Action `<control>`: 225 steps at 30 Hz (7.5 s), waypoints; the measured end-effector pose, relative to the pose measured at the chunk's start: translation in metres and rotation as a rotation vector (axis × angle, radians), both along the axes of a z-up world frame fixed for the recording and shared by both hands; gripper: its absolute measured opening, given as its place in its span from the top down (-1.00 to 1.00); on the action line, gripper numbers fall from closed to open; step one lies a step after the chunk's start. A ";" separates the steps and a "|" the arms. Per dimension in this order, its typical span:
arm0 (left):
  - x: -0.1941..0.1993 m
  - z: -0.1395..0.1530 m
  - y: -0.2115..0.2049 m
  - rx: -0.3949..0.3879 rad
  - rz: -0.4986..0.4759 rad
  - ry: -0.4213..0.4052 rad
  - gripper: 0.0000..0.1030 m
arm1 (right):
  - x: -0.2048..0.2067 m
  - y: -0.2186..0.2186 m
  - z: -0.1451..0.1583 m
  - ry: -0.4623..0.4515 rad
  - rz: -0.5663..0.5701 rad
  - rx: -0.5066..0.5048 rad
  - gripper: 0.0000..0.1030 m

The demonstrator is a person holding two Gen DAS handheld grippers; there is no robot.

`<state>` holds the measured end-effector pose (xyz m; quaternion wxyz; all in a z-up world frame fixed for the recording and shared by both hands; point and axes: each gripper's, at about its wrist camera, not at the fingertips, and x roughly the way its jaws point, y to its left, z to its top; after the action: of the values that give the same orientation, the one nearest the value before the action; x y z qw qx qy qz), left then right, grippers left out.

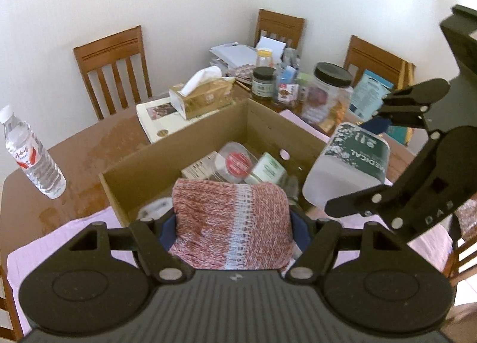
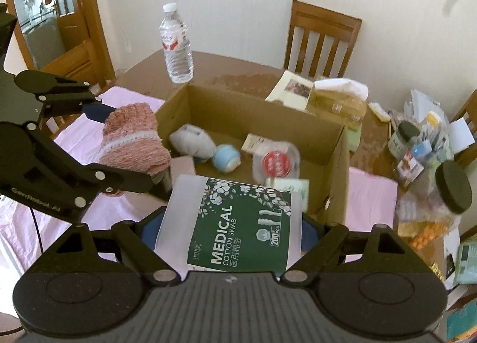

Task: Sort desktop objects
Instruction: 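Carry the pink sock and MEDICAL container into the cardboard box and open both tools, then withdraw both tools from the box toward the last two socks, then grasp the white blue-banded sock with the left tool while the right tool approaches the grey sock, then grasp the grey-blue knit sock with the right tool while the left tool holds the white sock, then carry both socks into the cardboard box and open both tools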

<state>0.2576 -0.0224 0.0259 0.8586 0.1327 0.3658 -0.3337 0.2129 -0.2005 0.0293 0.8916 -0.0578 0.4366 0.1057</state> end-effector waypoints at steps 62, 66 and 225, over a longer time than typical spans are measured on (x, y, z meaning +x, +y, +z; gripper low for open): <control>-0.067 -0.077 -0.009 -0.063 0.442 0.216 -0.77 | -0.058 -0.044 -0.105 0.057 -0.069 0.037 -1.00; -0.062 -0.081 -0.022 -0.092 0.482 0.222 -0.77 | -0.056 -0.052 -0.113 0.057 -0.093 0.076 -1.00; 0.044 -0.017 -0.045 0.037 0.176 -0.059 -0.24 | 0.068 -0.044 -0.021 -0.161 0.280 -0.084 -0.30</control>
<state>0.3012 -0.0676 0.0086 0.8925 0.1258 0.3566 -0.2459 0.2807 -0.2442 0.0083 0.8970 -0.1638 0.3554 0.2054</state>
